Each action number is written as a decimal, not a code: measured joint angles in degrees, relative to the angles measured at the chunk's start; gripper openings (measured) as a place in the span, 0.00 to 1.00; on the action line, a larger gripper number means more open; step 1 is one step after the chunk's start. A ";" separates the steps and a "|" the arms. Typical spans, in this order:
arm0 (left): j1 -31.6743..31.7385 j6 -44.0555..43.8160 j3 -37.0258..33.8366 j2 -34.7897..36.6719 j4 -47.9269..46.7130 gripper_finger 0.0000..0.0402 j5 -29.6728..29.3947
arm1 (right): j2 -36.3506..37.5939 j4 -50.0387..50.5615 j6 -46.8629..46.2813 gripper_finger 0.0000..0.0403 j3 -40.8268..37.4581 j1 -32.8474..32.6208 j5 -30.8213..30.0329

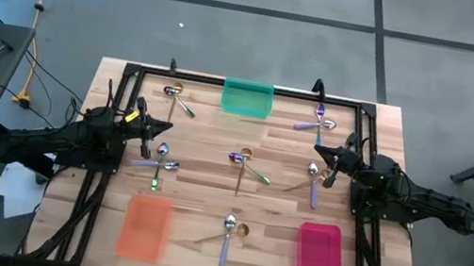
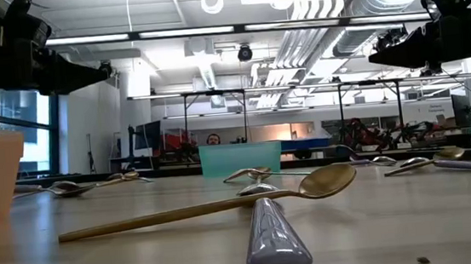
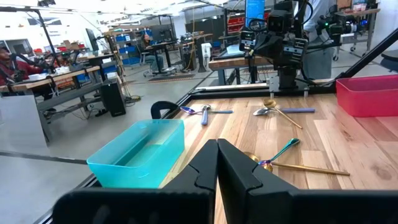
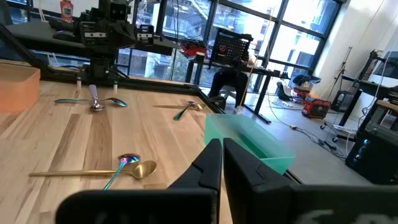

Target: Sort silverware by color (type)

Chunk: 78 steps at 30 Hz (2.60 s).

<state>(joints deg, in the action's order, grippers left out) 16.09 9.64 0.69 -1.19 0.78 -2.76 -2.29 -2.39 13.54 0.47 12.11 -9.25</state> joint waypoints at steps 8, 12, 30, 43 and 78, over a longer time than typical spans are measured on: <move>0.01 0.01 0.00 0.00 0.00 0.00 0.00 | 0.01 -0.02 2.79 0.00 0.00 0.01 -0.01; 0.01 0.01 0.00 0.00 0.00 0.00 0.02 | 0.01 -0.02 6.63 0.00 0.00 0.01 -0.01; 0.00 0.01 0.00 0.00 0.00 0.00 0.02 | 0.02 -3.91 -13.84 0.00 0.00 0.01 1.74; 0.00 0.00 0.02 0.00 0.00 0.00 0.02 | -6.13 -3.94 -18.44 0.00 5.64 -0.80 1.74; 0.00 0.00 0.02 0.00 -0.02 0.00 -0.01 | -69.49 6.45 -31.61 0.35 29.50 -10.71 -1.88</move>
<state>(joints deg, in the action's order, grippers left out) 16.09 9.65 0.71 -1.19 0.76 -2.76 -71.79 4.05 -18.07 29.97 1.40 -11.12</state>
